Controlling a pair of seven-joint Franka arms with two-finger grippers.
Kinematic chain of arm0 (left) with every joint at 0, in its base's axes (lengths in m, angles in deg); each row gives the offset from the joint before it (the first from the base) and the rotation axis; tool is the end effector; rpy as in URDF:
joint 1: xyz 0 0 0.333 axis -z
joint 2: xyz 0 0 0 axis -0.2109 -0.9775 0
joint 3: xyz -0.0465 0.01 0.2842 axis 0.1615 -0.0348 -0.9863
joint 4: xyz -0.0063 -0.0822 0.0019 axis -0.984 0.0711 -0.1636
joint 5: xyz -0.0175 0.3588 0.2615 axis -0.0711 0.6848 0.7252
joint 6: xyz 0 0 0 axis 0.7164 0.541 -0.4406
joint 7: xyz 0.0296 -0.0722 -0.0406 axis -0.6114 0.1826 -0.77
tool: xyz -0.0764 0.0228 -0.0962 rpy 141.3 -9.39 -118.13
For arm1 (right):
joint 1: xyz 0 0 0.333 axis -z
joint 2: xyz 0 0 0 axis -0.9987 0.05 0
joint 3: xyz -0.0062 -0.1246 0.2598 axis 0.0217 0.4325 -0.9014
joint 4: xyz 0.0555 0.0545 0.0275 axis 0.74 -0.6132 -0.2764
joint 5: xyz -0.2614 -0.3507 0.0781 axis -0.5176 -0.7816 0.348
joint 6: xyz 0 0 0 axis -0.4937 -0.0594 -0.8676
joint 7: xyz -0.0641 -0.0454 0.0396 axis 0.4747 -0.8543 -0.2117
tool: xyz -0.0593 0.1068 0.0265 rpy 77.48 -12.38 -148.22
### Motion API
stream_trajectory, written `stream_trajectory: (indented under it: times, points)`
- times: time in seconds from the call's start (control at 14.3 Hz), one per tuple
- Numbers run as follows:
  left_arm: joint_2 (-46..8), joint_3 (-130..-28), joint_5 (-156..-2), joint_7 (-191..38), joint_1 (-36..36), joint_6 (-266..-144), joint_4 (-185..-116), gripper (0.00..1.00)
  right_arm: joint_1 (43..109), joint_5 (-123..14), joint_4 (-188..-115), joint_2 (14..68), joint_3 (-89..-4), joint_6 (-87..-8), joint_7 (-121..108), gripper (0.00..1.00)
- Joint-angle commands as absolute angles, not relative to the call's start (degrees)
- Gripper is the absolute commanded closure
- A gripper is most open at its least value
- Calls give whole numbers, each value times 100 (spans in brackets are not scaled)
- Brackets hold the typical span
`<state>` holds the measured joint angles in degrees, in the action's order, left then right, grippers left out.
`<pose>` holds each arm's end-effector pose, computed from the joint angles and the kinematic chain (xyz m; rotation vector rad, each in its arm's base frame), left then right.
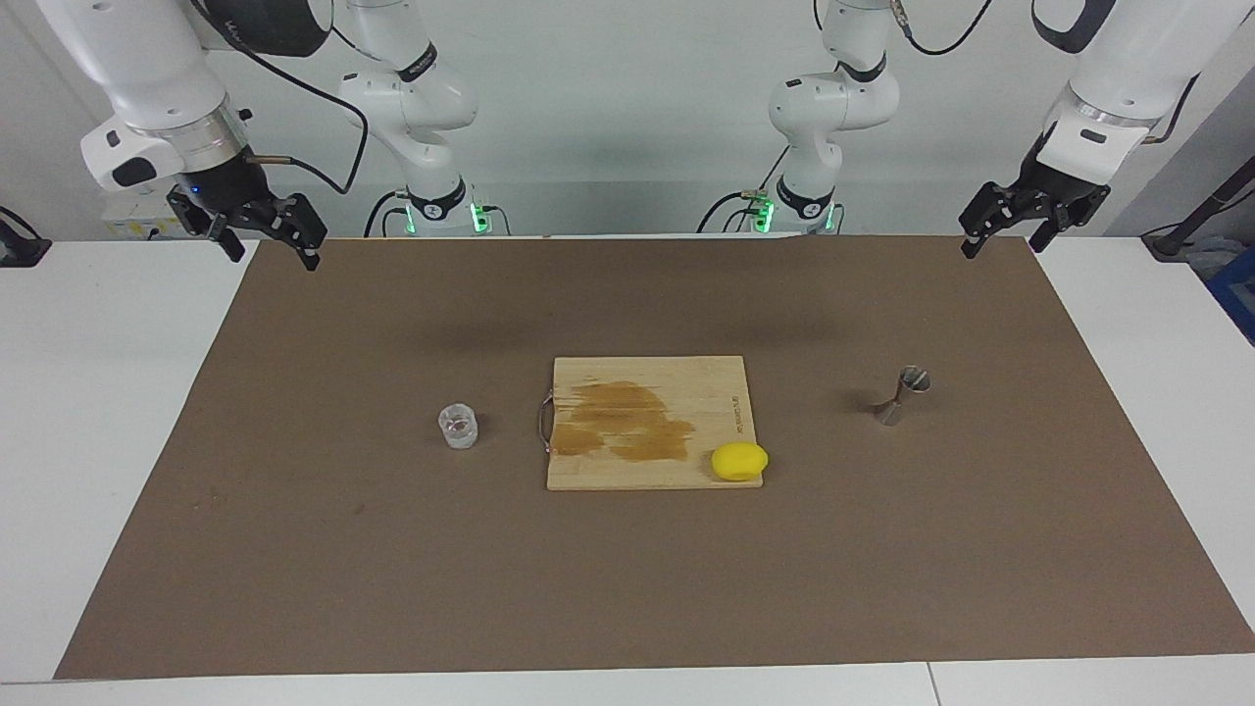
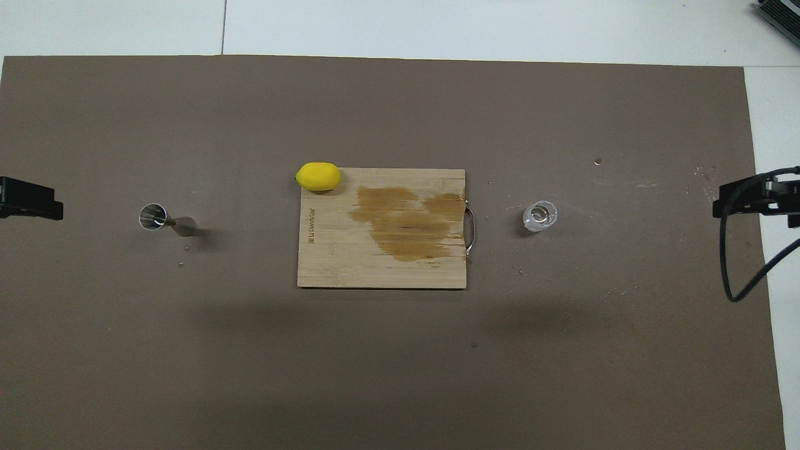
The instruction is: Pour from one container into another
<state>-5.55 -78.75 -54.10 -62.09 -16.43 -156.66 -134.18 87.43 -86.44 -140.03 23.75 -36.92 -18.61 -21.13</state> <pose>0.5869 0.0074 0.5935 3.1353 0.0516 0.0204 0.5927 -0.0356 0.5818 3.1044 -0.2570 -0.0377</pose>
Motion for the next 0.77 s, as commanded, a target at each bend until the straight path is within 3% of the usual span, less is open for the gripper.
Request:
stream_trajectory:
  times: [0.0, 0.28, 0.7]
  points:
    - [-432, -7890, -5519, -6211, -1762, -15802, -13496, 0, 8748, -8708, -14234, 2188, -3712, -2021, -2212, 0]
    - [-450, -7899, -6818, -6193, -2806, -15994, -13583, 0, 8485, -8708, -14243, 2197, -3537, -2021, -2221, 0]
    - [-783, -7899, -6918, -6185, -3397, -16355, -13628, 0, 8414, -8665, -14269, 2214, -3387, -2092, -2395, 0]
